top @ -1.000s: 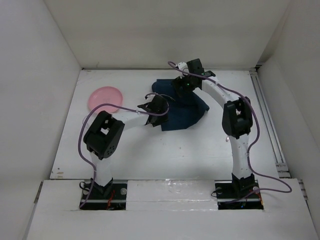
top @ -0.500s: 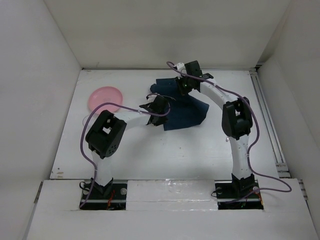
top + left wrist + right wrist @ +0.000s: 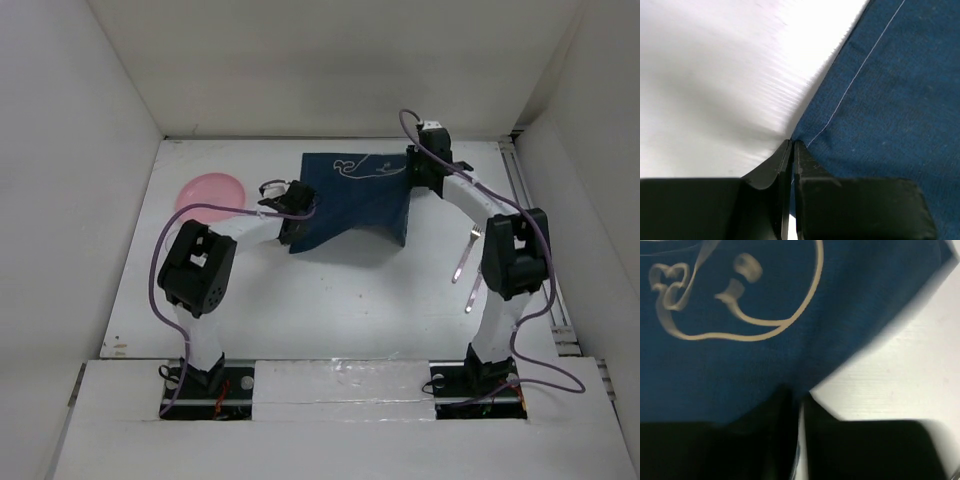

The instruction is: Set the dinner table for one person

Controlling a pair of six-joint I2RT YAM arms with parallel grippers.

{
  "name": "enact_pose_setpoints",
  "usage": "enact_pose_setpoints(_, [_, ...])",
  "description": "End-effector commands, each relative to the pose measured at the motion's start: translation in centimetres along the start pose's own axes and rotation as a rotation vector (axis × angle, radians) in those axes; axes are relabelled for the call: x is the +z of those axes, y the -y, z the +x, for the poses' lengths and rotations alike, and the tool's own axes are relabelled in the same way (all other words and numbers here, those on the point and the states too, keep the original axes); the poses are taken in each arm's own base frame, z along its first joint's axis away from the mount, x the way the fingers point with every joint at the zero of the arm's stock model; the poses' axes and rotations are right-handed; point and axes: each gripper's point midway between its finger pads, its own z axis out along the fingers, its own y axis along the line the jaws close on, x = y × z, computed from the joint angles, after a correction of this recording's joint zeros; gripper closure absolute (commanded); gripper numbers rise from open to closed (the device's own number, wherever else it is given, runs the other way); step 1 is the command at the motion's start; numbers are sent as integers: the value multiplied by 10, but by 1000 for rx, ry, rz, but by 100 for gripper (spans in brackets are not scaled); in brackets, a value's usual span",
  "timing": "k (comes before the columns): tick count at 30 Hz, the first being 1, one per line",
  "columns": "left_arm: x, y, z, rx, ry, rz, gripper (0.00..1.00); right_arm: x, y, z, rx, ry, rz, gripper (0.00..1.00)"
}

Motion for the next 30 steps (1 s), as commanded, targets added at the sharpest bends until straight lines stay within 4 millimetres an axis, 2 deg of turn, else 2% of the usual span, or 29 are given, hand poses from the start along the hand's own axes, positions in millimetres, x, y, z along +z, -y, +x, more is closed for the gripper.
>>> enact_pose_setpoints(1, [-33,-20,-26,-63,105,-70,100,-26,1,-25,62,165,26,65])
enact_pose_setpoints(2, [-36,-23,-32,-78,132,-84,100,-31,-3,-24,51,176,-5,37])
enact_pose_setpoints(4, [-47,-24,-41,-98,161,-79,100,-42,-15,-21,44,197,-61,0])
enact_pose_setpoints(5, [-47,-26,-42,-98,172,-85,100,-53,-19,-19,62,213,-75,0])
enact_pose_setpoints(7, [-52,-24,-51,-114,183,-76,100,-62,-13,-12,90,209,-49,0])
enact_pose_setpoints(9, [-51,-29,-49,-101,176,-104,100,-70,-6,5,109,167,-24,0])
enact_pose_setpoints(10, [-49,-26,-50,-101,176,-104,100,-78,-3,6,123,169,-8,0])
enact_pose_setpoints(12, [-47,-27,-48,-97,171,-111,100,-81,5,25,135,141,6,0])
enact_pose_setpoints(14, [-45,-28,-47,-97,171,-111,100,-85,4,35,133,124,-10,0])
enact_pose_setpoints(15, [-45,-28,-47,-97,171,-111,100,-86,7,47,130,101,-4,0])
enact_pose_setpoints(18, [-41,-31,-41,-89,154,-120,100,-85,8,67,156,52,23,0])
enact_pose_setpoints(19, [-44,-28,-42,-104,152,-106,100,-82,9,83,153,7,43,0])
enact_pose_setpoints(21, [-47,-38,-36,-113,148,-113,100,-79,12,97,139,-25,79,0])
enact_pose_setpoints(22, [-50,-40,-36,-129,151,-108,86,-75,13,107,134,-69,106,0])
enact_pose_setpoints(23, [-56,-44,-39,-137,168,-119,83,-73,16,109,147,-84,131,0])
enact_pose_setpoints(24, [-68,-40,-38,-136,190,-108,82,-71,23,110,148,-96,176,0])
enact_pose_setpoints(25, [-81,-33,-47,-137,231,-101,78,-72,25,123,135,-161,213,0])
enact_pose_setpoints(26, [-91,-32,-57,-119,297,-126,48,-64,26,119,146,-179,246,0])
enact_pose_setpoints(27, [-103,-31,-59,-90,310,-146,24,-63,29,120,134,-196,289,0])
enact_pose_setpoints(28, [-121,-10,-72,-94,342,-108,7,-60,30,122,125,-218,307,0])
enact_pose_setpoints(29, [-125,-6,-78,-76,352,-110,0,-54,25,127,103,-257,310,0])
enact_pose_setpoints(30, [-127,10,-81,-55,338,-63,0,-50,24,130,110,-272,318,0])
